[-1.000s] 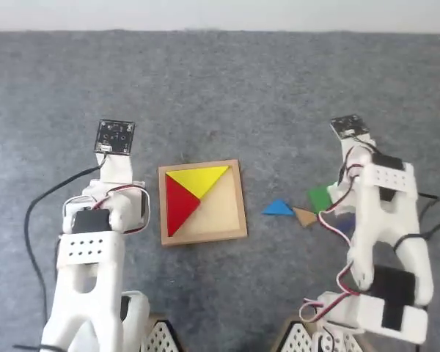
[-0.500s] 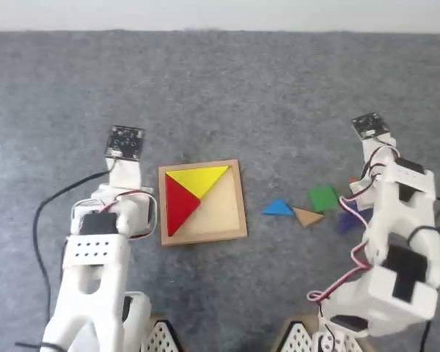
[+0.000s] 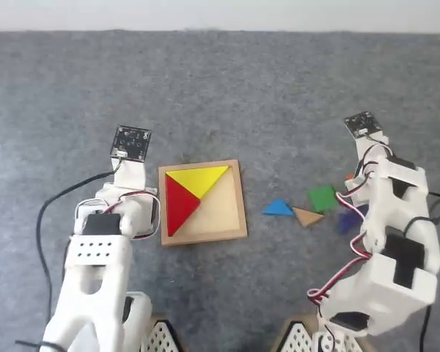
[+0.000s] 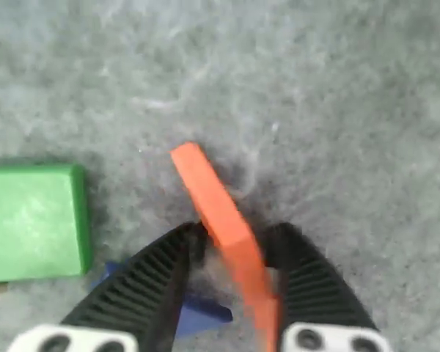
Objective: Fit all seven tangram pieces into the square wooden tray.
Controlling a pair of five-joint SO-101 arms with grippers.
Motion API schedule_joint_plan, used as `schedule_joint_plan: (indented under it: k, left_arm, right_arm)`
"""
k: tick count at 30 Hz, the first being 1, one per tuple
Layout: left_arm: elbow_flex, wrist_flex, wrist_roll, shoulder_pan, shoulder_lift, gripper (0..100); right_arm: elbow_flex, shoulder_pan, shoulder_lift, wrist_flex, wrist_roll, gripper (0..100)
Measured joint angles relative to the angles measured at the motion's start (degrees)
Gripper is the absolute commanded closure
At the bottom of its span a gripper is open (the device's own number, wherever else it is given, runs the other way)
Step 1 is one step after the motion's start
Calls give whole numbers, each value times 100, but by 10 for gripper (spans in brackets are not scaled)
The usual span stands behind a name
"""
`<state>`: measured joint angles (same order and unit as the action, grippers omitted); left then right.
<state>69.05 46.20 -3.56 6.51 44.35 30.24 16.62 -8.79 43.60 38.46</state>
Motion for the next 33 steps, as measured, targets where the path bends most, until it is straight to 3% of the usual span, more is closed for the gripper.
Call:
schedule_joint_plan:
  k: [9, 17, 23, 28, 33]
  left_arm:
    - [0, 0, -44, 0, 0, 984]
    - [0, 0, -53, 0, 0, 984]
    - [0, 0, -53, 0, 0, 984]
    - [0, 0, -53, 0, 0, 984]
    - [0, 0, -53, 0, 0, 984]
  right_arm:
    - [-9, -70, 536, 677, -9, 995]
    - [-9, -132, 1292, 993, -448, 992]
    - [-352, -457, 1565, 1837, -598, 992]
    - [-598, -1398, 1916, 2585, -1055, 992]
    - [-615, -2796, 1987, 2848, -2066, 991]
